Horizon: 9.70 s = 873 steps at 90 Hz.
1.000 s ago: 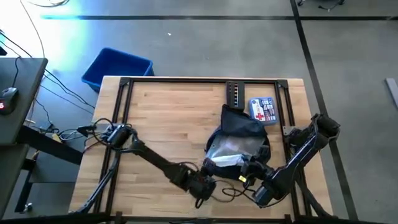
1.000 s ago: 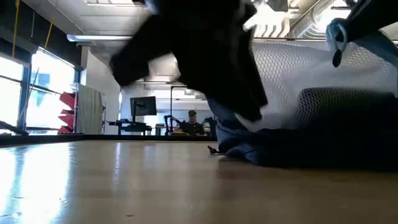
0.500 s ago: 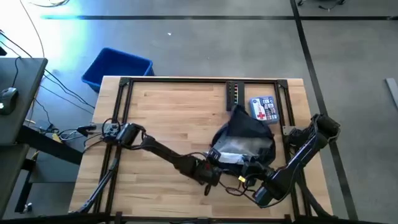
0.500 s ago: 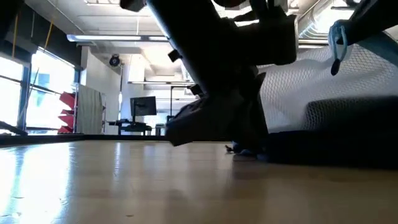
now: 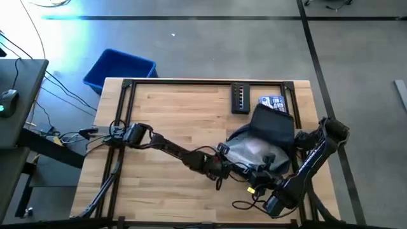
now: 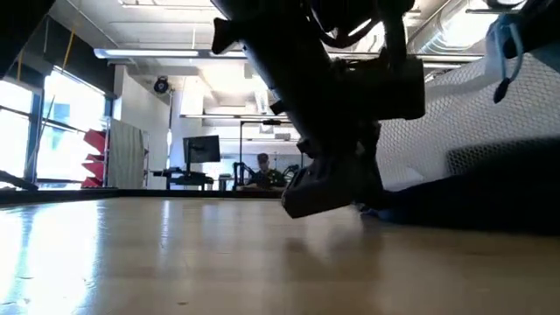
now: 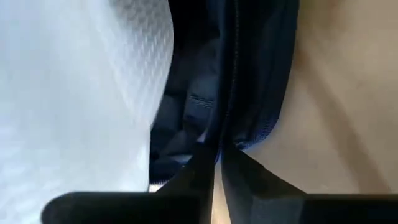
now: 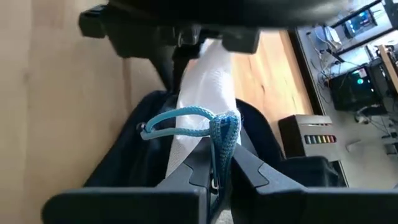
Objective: Unpack backpack
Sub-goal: Put the white zip bag into the backpack
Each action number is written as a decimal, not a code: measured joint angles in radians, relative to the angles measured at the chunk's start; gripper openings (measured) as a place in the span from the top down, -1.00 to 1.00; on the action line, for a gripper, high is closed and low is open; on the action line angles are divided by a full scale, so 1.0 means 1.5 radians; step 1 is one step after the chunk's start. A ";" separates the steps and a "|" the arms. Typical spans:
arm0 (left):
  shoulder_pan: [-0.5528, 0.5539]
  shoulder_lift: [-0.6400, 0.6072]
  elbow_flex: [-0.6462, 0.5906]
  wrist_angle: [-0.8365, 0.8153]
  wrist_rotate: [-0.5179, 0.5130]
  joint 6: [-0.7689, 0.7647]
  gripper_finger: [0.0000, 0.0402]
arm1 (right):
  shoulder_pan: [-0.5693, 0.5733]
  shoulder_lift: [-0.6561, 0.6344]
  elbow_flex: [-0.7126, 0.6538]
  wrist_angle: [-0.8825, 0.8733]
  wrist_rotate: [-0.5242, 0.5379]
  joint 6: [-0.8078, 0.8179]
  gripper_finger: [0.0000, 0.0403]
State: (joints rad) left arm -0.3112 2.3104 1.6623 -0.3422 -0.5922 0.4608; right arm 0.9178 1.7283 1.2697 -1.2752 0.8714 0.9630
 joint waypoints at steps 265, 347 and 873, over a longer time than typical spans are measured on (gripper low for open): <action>-0.236 0.012 0.278 -0.240 -0.351 -0.083 1.00 | -0.013 -0.002 -0.178 0.414 -0.281 -0.364 0.95; -0.192 0.016 0.248 -0.307 0.132 -0.242 0.27 | -0.020 -0.019 -0.075 0.228 -0.278 -0.223 -0.12; -0.286 0.044 0.280 -0.384 -0.360 -0.376 1.00 | -0.060 -0.108 -0.108 0.399 -0.376 -0.212 0.99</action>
State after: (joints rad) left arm -0.7403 2.3760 2.0827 -0.9188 -1.1324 -0.1028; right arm 0.8275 1.5669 1.1079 -0.6766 0.3076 0.6453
